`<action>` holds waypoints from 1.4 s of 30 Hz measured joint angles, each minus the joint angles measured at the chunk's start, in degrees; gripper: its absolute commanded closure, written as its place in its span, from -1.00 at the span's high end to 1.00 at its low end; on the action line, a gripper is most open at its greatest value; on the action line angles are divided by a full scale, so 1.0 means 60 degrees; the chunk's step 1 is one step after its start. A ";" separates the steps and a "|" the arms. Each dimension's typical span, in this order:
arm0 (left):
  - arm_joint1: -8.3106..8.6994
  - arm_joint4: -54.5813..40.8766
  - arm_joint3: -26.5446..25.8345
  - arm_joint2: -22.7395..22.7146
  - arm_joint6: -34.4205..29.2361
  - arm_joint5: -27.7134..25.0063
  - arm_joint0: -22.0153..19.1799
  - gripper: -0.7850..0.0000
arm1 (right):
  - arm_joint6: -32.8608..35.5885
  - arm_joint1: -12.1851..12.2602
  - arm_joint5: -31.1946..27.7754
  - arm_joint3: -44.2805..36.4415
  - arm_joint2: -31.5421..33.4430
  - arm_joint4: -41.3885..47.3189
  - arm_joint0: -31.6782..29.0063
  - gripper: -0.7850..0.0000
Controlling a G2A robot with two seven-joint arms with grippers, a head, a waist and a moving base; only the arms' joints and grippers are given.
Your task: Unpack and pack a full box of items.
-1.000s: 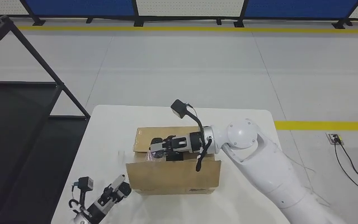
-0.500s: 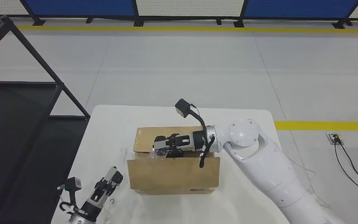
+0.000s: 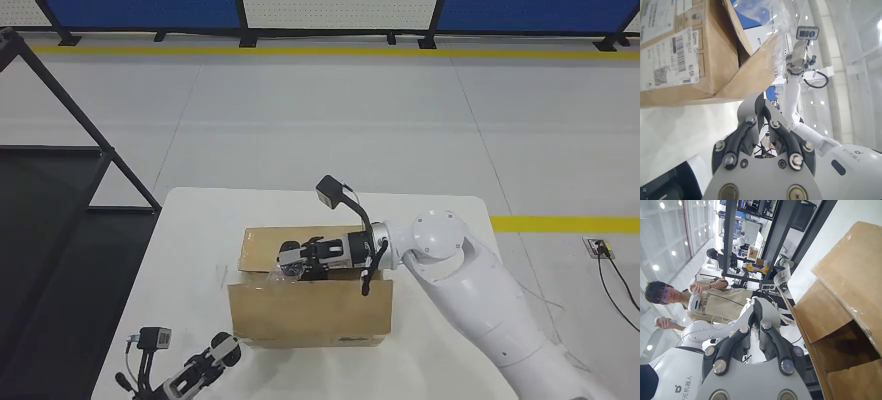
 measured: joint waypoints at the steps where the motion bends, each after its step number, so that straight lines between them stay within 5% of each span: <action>1: -0.0005 0.0044 0.0024 0.0087 0.0101 0.0091 -0.0099 -1.00 | 0.0039 -0.0001 -0.0005 0.0000 0.0003 0.0003 -0.0005 -1.00; 14: -0.0020 -0.0085 0.0929 0.0953 0.0644 0.1545 -0.1713 -1.00 | 0.0485 0.0037 -0.0311 -0.0350 0.0080 -0.0334 -0.0161 -1.00; 42: 0.0051 -0.0160 0.1935 0.1255 0.0683 0.2459 -0.2549 -1.00 | 0.0139 0.0022 -0.1057 -0.1293 0.0516 -0.0261 -0.0107 -1.00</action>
